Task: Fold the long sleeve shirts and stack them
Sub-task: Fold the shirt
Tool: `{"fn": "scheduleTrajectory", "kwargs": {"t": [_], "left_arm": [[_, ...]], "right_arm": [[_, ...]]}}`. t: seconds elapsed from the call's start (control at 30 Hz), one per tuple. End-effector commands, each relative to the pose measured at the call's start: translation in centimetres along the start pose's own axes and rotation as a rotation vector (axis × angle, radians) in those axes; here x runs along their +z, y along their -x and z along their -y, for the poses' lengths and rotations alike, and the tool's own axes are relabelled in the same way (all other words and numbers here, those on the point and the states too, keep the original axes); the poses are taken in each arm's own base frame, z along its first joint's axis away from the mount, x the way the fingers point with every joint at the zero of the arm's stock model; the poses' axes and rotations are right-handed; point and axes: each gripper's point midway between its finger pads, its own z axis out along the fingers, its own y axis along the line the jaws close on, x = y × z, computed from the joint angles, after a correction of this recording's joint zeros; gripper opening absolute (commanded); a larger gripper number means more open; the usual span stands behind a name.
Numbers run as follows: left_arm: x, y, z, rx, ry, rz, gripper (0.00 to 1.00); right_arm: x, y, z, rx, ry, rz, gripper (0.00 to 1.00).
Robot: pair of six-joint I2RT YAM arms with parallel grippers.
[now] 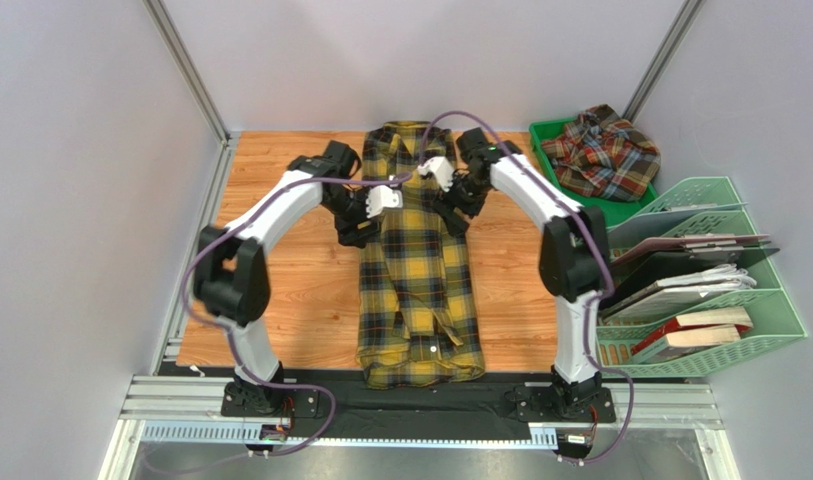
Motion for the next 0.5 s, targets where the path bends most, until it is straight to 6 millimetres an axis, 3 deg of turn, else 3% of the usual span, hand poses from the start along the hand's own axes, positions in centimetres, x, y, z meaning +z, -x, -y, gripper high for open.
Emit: {"fn": "scheduleTrajectory", "kwargs": {"t": [0.0,0.03,0.07,0.1,0.13,0.2,0.23,0.27,0.3,0.33,0.37,0.4,0.43,0.47], "left_arm": [[-10.4,6.3,5.3,0.073,0.135,0.285,0.80],[-13.0,7.4,7.1,0.114,0.182,0.346,0.95],[-12.7,7.7,8.9,0.132,0.151,0.391,0.99],[-13.1,8.2,9.8,0.148,0.154,0.424,0.99],[-14.0,8.6,11.1,0.140,0.167,0.458,0.99],[-12.7,8.8,13.1,0.126,0.108,0.501,0.99],[-12.6,8.6,14.0,0.193,0.084,0.509,0.99],[-11.1,7.4,16.5,0.199,-0.025,0.485,0.99],[-10.0,6.6,17.2,0.212,-0.046,0.445,0.99],[-9.3,5.8,18.2,0.246,-0.046,0.412,0.99],[-7.0,3.8,20.4,0.264,-0.101,0.374,0.99],[-7.6,3.6,21.6,0.330,-0.053,0.414,0.99],[-5.1,1.7,24.3,0.338,-0.105,0.396,0.99],[-4.6,1.8,23.9,0.403,-0.027,0.398,0.99]], "right_arm": [[-12.8,4.2,-2.6,-0.091,-0.121,0.324,0.80],[-14.9,3.6,-4.3,-0.125,-0.146,0.370,0.82],[-15.3,3.6,-5.0,-0.143,-0.148,0.406,0.82],[-16.5,4.9,-5.8,-0.186,-0.149,0.497,0.83],[-17.2,4.7,-7.6,-0.211,-0.139,0.534,0.86],[-17.4,5.2,-10.1,-0.297,-0.075,0.601,0.90],[-16.8,4.1,-11.7,-0.383,-0.018,0.590,0.93],[-16.3,2.6,-14.0,-0.476,0.071,0.580,1.00],[-14.9,-0.8,-15.6,-0.643,0.145,0.491,1.00],[-13.9,-2.1,-16.8,-0.670,0.180,0.446,1.00],[-11.8,-5.2,-17.5,-0.643,0.202,0.357,1.00],[-11.1,-6.4,-18.2,-0.683,0.214,0.346,1.00],[-10.5,-7.5,-18.8,-0.697,0.220,0.347,1.00],[-8.0,-11.1,-20.2,-0.676,0.267,0.291,1.00]]}}
